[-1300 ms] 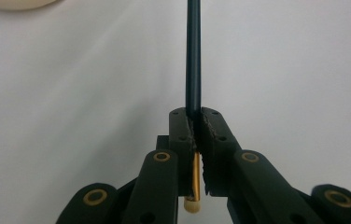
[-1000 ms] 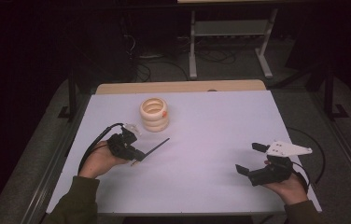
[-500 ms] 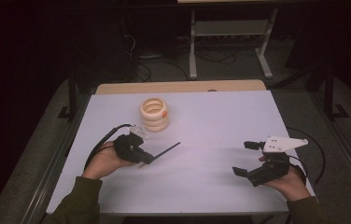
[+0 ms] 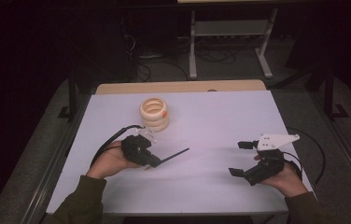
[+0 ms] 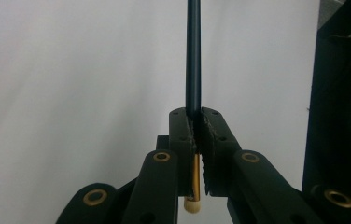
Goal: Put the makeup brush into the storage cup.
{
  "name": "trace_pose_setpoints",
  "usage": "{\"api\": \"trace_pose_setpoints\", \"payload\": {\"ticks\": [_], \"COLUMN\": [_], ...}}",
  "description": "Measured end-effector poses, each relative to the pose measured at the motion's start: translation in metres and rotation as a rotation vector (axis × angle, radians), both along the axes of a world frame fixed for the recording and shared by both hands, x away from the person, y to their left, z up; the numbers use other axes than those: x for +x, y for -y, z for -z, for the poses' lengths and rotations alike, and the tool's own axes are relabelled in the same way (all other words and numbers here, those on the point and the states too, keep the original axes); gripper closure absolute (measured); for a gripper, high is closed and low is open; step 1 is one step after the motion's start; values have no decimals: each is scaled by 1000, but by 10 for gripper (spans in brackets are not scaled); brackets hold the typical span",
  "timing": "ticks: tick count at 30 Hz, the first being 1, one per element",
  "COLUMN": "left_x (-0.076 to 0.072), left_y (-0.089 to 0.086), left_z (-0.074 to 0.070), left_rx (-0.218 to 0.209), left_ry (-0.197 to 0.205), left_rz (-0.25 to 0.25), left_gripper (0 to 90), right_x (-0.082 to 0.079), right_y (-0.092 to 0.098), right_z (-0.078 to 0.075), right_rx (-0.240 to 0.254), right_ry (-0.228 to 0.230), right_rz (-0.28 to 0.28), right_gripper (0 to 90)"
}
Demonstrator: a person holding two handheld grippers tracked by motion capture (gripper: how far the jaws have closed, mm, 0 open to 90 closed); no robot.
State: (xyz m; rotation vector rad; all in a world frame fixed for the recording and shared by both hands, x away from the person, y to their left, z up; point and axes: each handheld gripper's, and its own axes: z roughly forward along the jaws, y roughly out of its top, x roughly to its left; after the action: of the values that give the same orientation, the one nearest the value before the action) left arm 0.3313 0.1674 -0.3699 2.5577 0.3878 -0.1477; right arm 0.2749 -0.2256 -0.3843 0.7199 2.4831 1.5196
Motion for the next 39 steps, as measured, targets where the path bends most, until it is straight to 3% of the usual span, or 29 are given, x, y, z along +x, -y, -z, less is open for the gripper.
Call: {"api": "trace_pose_setpoints", "payload": {"ticks": [5, 22, 32, 35, 39], "left_x": [0, -7, -8, -8, -6], "left_y": [6, 27, 35, 36, 39], "left_z": [-2, -1, -1, -1, 1], "left_rx": [10, 12, 17, 8, 21], "left_ry": [11, 12, 10, 11, 12], "left_rz": [33, 119, 160, 159, 168], "left_gripper": [838, 838, 838, 838, 837], "right_x": [3, 18, 25, 26, 31], "right_y": [-7, -38, -51, -55, -61], "right_z": [-2, -15, -18, -20, -21], "right_rx": [-14, -178, -240, -246, -290], "right_ry": [-9, -77, -59, -82, -65], "right_rz": [-35, -184, -248, -254, -284], "right_gripper": [3, 61, 119, 130, 137]}}
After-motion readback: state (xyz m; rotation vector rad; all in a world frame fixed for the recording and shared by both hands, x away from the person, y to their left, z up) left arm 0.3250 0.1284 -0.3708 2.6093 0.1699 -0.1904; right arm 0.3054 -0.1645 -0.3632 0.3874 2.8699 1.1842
